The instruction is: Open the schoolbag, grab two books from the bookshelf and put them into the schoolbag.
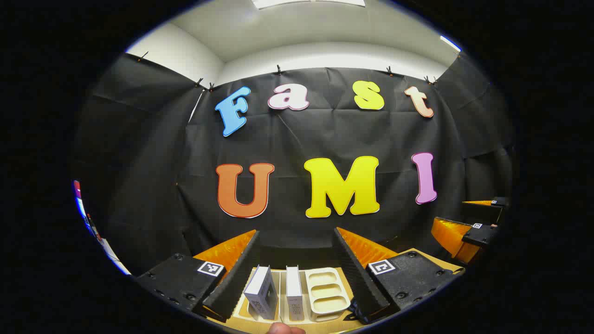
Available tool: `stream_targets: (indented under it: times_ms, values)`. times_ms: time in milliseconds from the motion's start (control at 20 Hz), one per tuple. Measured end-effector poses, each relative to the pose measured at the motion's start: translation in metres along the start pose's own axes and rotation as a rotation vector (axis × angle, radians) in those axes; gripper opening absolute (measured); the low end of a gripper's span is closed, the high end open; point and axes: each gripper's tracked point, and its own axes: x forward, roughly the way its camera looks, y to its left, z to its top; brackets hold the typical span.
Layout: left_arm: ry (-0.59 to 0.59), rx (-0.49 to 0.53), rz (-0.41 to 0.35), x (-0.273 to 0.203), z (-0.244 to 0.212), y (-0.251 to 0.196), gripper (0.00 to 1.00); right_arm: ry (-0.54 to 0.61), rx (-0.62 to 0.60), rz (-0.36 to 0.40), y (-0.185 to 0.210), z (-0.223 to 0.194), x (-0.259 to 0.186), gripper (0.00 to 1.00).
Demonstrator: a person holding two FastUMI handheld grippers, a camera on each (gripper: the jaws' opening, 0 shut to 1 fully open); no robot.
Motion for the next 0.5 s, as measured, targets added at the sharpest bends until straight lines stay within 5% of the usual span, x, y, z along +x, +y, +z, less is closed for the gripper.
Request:
stream_targets:
  times_ms: [500]
  values:
    - [0.013,0.008,-0.015,0.0070,-0.0037,-0.0067,0.96,0.002,-0.001,-0.001,0.0027,0.0005,0.0046,0.97]
